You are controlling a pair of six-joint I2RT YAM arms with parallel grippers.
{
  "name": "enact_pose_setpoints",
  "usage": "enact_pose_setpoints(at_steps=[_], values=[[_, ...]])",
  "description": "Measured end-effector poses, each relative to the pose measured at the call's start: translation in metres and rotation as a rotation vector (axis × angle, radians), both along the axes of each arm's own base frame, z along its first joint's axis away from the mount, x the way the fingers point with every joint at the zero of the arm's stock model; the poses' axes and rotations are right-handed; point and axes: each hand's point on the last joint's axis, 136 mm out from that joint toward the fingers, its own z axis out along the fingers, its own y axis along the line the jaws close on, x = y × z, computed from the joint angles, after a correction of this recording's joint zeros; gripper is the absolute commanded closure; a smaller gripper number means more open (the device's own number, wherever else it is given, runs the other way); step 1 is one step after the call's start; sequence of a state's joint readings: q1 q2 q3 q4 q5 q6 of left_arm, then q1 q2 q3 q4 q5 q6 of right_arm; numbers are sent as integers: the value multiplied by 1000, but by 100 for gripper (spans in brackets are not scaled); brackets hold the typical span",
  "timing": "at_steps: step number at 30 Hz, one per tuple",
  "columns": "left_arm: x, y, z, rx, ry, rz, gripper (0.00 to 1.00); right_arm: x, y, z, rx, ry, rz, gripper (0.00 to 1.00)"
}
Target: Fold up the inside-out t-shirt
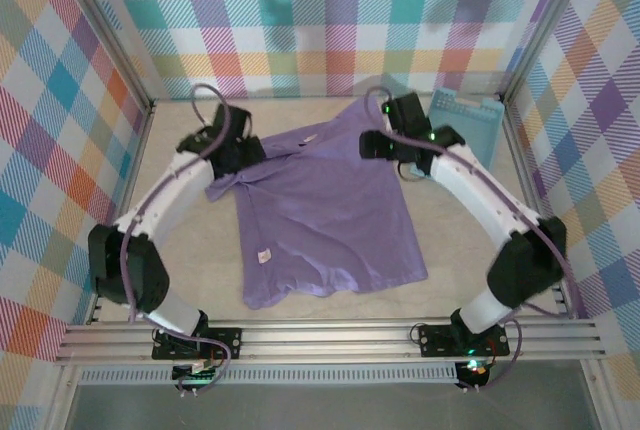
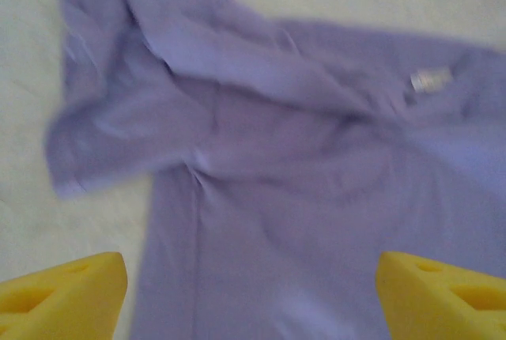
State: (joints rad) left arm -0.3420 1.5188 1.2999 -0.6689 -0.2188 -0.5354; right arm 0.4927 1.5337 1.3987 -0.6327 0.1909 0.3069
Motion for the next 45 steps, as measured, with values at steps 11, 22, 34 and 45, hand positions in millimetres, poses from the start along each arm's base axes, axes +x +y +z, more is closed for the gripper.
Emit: enact_pose_setpoints(at_steps=[11, 22, 34, 45], values=[[-140, -4, -100, 60, 140, -115, 13, -204, 33, -151, -98, 403, 280, 30], [-144, -3, -97, 4, 81, -86, 9, -243, 62, -172, -92, 450, 325, 53], [-146, -3, -91, -26, 41, -87, 6, -243, 55, -191, -162, 469, 258, 100], [-164, -55, -81, 20, -16, -365, 2, -228, 56, -112, -73, 317, 258, 100]])
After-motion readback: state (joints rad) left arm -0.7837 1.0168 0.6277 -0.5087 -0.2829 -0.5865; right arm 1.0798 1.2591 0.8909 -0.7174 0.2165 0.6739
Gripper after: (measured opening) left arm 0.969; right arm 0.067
